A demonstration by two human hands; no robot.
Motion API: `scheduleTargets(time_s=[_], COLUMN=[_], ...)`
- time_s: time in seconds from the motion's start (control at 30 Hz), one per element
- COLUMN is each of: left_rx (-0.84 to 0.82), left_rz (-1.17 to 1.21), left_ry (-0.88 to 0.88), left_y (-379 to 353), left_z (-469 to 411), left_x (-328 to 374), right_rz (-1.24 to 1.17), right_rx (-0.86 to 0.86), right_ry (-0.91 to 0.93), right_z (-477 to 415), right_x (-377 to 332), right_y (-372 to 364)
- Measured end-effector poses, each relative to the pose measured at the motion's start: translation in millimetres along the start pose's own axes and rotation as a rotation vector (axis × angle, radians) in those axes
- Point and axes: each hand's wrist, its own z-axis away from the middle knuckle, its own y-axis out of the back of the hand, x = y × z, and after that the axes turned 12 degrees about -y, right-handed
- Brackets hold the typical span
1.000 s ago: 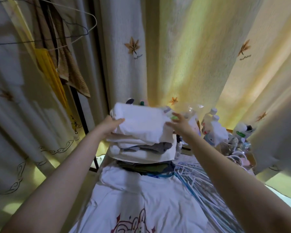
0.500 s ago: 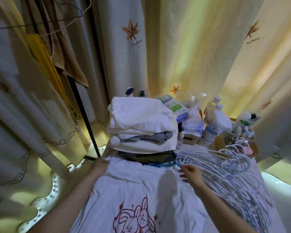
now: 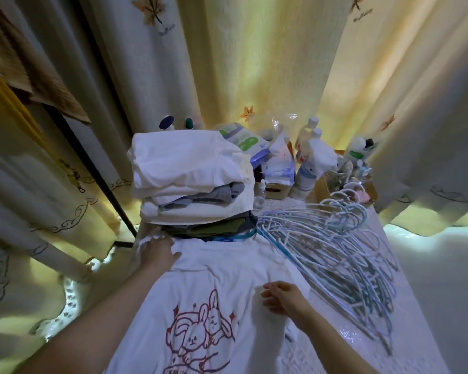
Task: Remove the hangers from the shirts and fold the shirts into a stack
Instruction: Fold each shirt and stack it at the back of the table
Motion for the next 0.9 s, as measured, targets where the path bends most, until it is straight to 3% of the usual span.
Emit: scheduleTargets(time_s=[0.2, 0.33, 0.43, 0.57, 0.63, 0.67, 0.73, 0.8, 0.9], left_rx=[-0.156, -0.098, -0.159, 0.237, 0.351, 0.314, 0.059, -0.146, -0.104], left_rz=[0.041, 0.314, 0.445, 0.354, 0.344, 0.417, 0.573, 0.53, 0.5], left_ry=[-0.06, 0.06, 0.009, 0.001, -0.097, -0.143, -0.207, -0.34, -0.479], left_y=[3, 1, -5, -2, 9, 17, 33, 44, 50], left_z=[12, 24, 36, 43, 39, 38, 40, 45, 54], left_x=[-4, -6, -8, -5, 2, 5, 14, 24, 36], right_rz=[0.039, 0.07, 0.085, 0.11, 0.117, 0.116, 0.137, 0.231, 0.529], right_rx=[-0.005, 0.01, 0.028, 0.028, 0.025, 0.021, 0.014, 0.021, 0.099], right_ry=[0.006, 0.008, 0.028, 0.042, 0.044, 0.041, 0.031, 0.066, 0.401], right_z=[-1, -5, -8, -12, -13, -13, -12, -7, 5], right_x=[-3, 2, 9, 11, 10, 9, 6, -2, -22], right_y=[8, 8, 9, 11, 11, 10, 10, 7, -8])
